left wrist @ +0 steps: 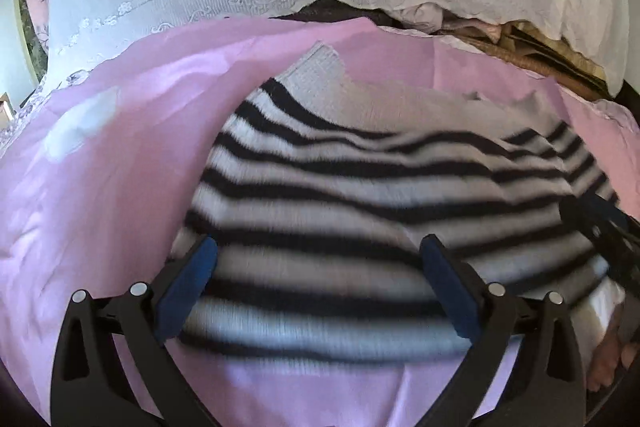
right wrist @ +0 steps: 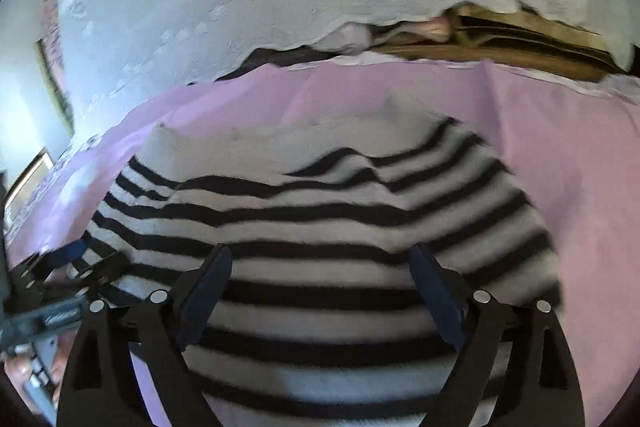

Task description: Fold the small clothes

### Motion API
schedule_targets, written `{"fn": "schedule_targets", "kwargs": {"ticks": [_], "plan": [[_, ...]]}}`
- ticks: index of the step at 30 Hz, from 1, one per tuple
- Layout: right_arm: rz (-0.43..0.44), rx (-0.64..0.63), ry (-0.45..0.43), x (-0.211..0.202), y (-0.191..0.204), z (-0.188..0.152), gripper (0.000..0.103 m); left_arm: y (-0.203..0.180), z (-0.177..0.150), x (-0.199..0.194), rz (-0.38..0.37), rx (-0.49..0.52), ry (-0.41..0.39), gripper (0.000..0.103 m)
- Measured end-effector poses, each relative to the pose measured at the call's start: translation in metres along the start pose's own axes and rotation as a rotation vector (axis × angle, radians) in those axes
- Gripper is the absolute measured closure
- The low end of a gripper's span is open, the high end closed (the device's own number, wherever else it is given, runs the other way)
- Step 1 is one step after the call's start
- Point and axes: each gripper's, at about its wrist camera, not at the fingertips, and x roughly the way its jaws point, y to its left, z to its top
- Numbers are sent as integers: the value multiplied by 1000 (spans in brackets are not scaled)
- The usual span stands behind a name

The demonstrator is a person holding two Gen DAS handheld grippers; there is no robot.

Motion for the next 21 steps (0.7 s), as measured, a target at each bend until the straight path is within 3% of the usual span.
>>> {"fn": "schedule_targets", "kwargs": {"ticks": [5, 10, 12, 16, 21], "plan": [[-40, 48, -19, -25, -9, -18, 8, 7, -28, -29, -17, -28, -18, 5], [-97, -43, 24, -40, 6, -42, 4, 14, -57, -24, -38, -60, 132, 5], [-96, -46, 33, -49, 7, -51, 4, 17, -60, -29, -51, -70, 125, 5], [-60, 29, 48, -59, -6, -61, 4, 25, -65, -34, -65, -111, 116, 5], [49, 192, 75, -70, -33, -77, 3, 28, -71, -43, -57, -149, 106, 5]]}}
